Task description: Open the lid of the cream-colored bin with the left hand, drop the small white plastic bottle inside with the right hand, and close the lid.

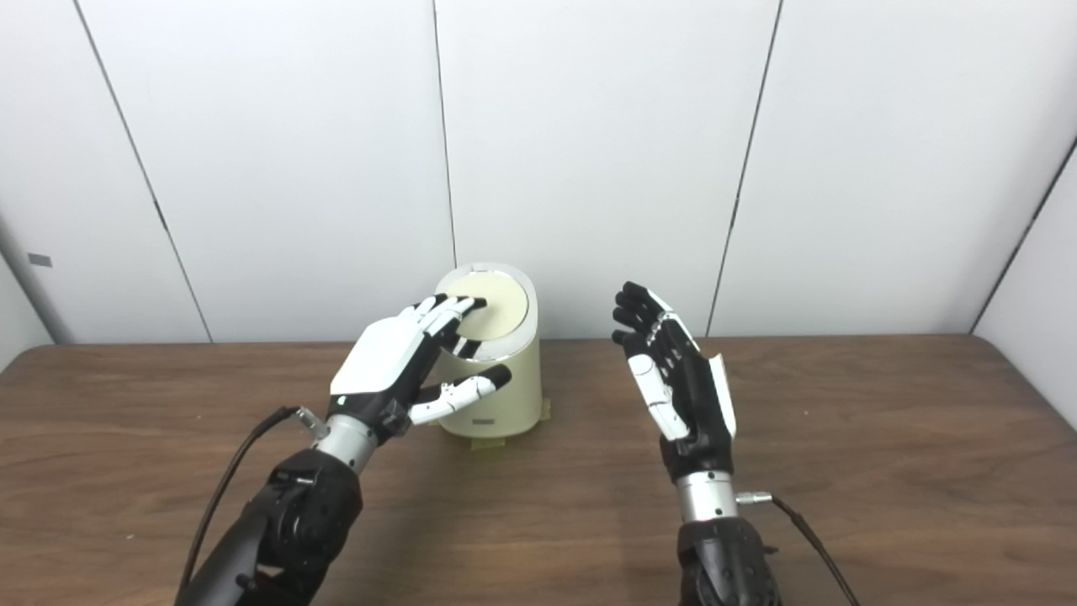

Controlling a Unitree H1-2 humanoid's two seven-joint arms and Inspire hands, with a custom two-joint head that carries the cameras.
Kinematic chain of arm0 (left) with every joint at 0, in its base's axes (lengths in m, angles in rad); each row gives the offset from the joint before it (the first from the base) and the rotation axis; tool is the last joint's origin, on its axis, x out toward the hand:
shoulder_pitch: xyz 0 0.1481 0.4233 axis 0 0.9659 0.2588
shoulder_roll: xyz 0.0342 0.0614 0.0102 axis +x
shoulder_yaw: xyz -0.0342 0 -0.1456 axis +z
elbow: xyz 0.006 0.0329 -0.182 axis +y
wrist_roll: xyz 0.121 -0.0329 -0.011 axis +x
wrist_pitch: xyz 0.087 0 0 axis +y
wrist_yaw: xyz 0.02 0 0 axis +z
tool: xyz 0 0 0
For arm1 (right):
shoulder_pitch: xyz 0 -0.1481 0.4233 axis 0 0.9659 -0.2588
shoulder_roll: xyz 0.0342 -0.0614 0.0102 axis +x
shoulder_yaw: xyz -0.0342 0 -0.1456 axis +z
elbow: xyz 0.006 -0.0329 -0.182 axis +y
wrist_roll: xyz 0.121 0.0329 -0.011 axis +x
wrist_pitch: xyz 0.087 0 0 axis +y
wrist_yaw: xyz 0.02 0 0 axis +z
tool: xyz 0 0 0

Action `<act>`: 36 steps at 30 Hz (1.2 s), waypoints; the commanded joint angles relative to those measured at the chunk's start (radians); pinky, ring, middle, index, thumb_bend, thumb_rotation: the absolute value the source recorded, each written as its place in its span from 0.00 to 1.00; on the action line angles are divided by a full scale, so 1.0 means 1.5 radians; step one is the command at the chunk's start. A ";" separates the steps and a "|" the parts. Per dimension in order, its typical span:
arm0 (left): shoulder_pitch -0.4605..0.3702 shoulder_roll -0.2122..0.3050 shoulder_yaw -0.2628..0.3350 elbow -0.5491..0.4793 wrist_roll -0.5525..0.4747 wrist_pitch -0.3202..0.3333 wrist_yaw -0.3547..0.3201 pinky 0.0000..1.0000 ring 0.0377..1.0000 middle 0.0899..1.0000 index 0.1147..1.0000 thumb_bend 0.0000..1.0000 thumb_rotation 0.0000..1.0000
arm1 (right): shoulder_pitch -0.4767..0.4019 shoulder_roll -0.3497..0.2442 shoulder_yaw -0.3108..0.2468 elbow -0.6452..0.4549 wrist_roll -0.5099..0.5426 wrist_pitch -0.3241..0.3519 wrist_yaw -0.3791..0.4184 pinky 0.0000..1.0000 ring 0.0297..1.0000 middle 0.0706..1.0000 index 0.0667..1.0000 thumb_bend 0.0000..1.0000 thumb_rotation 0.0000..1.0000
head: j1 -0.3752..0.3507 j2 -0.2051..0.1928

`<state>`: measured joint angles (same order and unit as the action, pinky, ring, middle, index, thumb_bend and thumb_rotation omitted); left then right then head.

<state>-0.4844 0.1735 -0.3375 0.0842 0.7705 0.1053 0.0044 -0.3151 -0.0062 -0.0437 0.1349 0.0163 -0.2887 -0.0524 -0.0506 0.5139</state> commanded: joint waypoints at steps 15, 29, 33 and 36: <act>0.057 -0.088 0.149 -0.096 -0.234 -0.246 0.190 0.83 0.90 0.91 0.90 0.20 0.93 | -0.018 0.000 -0.010 -0.015 0.018 -0.048 0.004 0.72 0.77 0.77 0.76 0.33 0.67 | 0.000 0.002; 0.171 -0.149 0.239 -0.197 -0.448 -0.218 0.156 0.69 0.76 0.76 0.74 0.24 0.37 | -0.002 0.002 -0.021 -0.074 -0.005 -0.032 -0.026 0.68 0.73 0.72 0.69 0.33 0.46 | 0.001 0.002; 0.184 -0.150 0.247 -0.199 -0.454 -0.223 0.148 0.67 0.75 0.76 0.74 0.24 0.38 | 0.003 -0.003 -0.026 -0.082 -0.005 -0.023 -0.028 0.66 0.73 0.72 0.69 0.35 0.35 | 0.008 -0.003; 0.192 -0.152 0.251 -0.197 -0.453 -0.225 0.145 0.67 0.75 0.76 0.74 0.25 0.42 | 0.006 -0.009 -0.026 -0.078 -0.008 -0.029 -0.023 0.65 0.72 0.71 0.69 0.34 0.29 | 0.014 -0.010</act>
<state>-0.1790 -0.0466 0.0375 -0.1856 0.0923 -0.2112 0.2294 -0.2743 -0.0098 -0.0762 0.0422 0.0096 -0.3144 -0.0860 -0.0292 0.4986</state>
